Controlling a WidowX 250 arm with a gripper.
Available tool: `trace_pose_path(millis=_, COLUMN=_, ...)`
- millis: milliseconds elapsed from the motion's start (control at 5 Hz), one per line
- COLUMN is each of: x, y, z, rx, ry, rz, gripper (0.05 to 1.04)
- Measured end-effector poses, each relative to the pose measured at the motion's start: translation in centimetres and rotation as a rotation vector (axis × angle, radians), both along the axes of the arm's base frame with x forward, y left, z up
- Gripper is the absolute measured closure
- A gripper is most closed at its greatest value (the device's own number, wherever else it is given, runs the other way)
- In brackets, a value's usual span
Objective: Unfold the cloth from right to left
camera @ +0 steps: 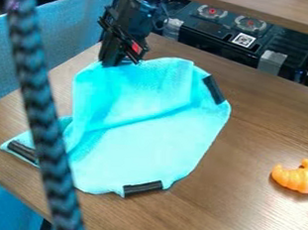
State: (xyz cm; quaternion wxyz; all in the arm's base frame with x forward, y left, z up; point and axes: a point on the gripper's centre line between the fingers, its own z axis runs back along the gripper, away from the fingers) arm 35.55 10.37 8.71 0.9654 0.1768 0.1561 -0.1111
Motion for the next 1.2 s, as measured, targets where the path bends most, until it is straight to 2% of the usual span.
trace_pose_path(millis=200, x=0.2, y=1.5, z=0.5, rx=0.101, ry=0.016, rz=-0.066, gripper=1.033)
trace_pose_path(millis=400, x=0.8, y=1.9, z=1.1, rx=0.177, ry=0.014, rz=-0.128, gripper=1.033)
trace_pose_path(millis=600, x=1.7, y=2.3, z=2.3, rx=0.216, ry=-0.005, rz=-0.167, gripper=1.033)
trace_pose_path(millis=800, x=2.4, y=2.9, z=2.5, rx=0.249, ry=0.010, rz=-0.200, gripper=1.033)
trace_pose_path(millis=1000, x=2.8, y=3.4, z=2.2, rx=0.276, ry=0.034, rz=-0.256, gripper=1.033)
trace_pose_path(millis=1200, x=3.4, y=3.5, z=1.2, rx=0.262, ry=0.082, rz=-0.307, gripper=1.018)
